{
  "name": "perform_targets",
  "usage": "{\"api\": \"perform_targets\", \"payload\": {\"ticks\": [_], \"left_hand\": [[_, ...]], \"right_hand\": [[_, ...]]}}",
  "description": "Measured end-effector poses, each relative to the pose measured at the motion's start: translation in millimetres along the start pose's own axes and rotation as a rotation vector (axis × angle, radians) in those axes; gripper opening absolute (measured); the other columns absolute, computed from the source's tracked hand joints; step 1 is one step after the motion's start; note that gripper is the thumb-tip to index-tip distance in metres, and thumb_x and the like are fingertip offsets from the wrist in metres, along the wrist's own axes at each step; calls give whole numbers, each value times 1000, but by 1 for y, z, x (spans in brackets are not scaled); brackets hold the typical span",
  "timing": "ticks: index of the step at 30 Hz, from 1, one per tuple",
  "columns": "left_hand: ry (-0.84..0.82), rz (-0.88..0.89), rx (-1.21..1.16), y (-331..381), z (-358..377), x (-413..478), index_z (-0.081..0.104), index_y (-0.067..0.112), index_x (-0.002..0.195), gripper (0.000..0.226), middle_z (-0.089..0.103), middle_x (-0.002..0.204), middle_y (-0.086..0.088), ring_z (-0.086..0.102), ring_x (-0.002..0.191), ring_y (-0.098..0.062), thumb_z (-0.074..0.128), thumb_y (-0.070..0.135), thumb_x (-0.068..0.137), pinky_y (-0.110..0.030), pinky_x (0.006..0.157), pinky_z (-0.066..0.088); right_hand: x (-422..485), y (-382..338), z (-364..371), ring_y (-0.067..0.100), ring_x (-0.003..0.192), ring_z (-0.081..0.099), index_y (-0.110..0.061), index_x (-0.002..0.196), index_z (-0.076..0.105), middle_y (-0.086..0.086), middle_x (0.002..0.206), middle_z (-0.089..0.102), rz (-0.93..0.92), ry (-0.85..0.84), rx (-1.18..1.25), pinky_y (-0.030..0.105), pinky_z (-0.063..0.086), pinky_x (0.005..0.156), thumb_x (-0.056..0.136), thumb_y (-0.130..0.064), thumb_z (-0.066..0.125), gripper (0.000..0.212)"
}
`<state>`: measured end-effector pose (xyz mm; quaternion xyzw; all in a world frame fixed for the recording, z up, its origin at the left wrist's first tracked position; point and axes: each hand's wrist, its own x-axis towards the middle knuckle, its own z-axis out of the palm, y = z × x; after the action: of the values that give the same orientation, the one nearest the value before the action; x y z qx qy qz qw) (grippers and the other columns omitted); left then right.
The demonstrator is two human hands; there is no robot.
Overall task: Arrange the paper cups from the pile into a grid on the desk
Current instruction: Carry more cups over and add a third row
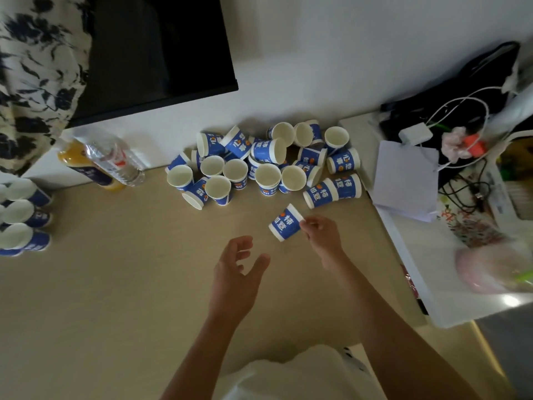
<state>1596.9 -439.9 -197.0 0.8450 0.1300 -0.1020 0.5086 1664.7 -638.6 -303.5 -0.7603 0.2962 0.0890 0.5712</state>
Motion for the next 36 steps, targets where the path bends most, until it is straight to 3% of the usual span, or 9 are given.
{"api": "perform_targets", "payload": {"ticks": [6,9,13,15,18,20,25,29,36], "left_hand": [[-115,38,196,5,16,14,44,22,143,76,57,129,10,55,116,-9,82,37,79,-24,89,41],[-138,58,173,14,22,21,48,21,137,72,64,118,9,62,98,-7,83,38,77,-17,74,46],[-31,89,143,19,25,28,56,18,126,59,68,103,9,64,87,-8,84,35,77,-19,68,49],[16,79,116,21,23,28,56,18,123,56,64,96,16,62,83,1,85,32,76,-11,66,46],[71,63,58,18,19,25,56,21,122,57,61,94,25,58,85,17,87,27,74,-3,66,44],[103,50,31,16,17,22,56,25,123,61,63,98,24,59,90,16,88,26,71,-3,68,45],[155,45,-48,17,10,15,57,29,121,63,68,103,19,64,93,6,90,24,68,-10,72,49],[177,37,-96,17,2,8,57,28,119,62,67,102,20,63,92,9,90,19,68,-6,71,48],[254,27,-170,3,-10,-3,59,27,119,62,69,103,16,67,94,-2,91,15,67,-14,74,53]], "right_hand": [[-44,-30,-27,3,58,49,-6,90,74,-1,66,60,-215,-348,137,15,40,58,89,-8,72,4],[-52,-40,-30,1,60,52,2,93,73,-6,66,64,-260,-450,202,14,41,60,89,-4,70,7],[-49,-49,-31,4,66,56,-6,97,73,-5,70,65,-331,-522,271,17,46,66,87,-4,73,10],[-35,-54,-33,10,72,58,-11,110,70,1,76,63,-374,-463,283,23,51,73,84,-6,75,28],[5,-57,-26,14,87,60,-16,125,59,1,94,62,-437,-123,59,28,52,83,79,-16,83,51],[35,-56,-17,18,104,56,-16,132,52,4,115,59,-495,50,-158,33,50,89,73,-30,85,69],[99,-54,8,35,138,39,-8,149,35,15,147,44,-558,83,-774,50,34,113,61,-42,89,108],[111,-47,19,35,146,29,-11,153,29,15,154,37,-620,65,-952,52,31,114,71,-40,85,104],[108,-41,30,37,135,43,-11,142,43,17,141,50,-676,140,-924,52,38,106,75,-31,82,80]]}}
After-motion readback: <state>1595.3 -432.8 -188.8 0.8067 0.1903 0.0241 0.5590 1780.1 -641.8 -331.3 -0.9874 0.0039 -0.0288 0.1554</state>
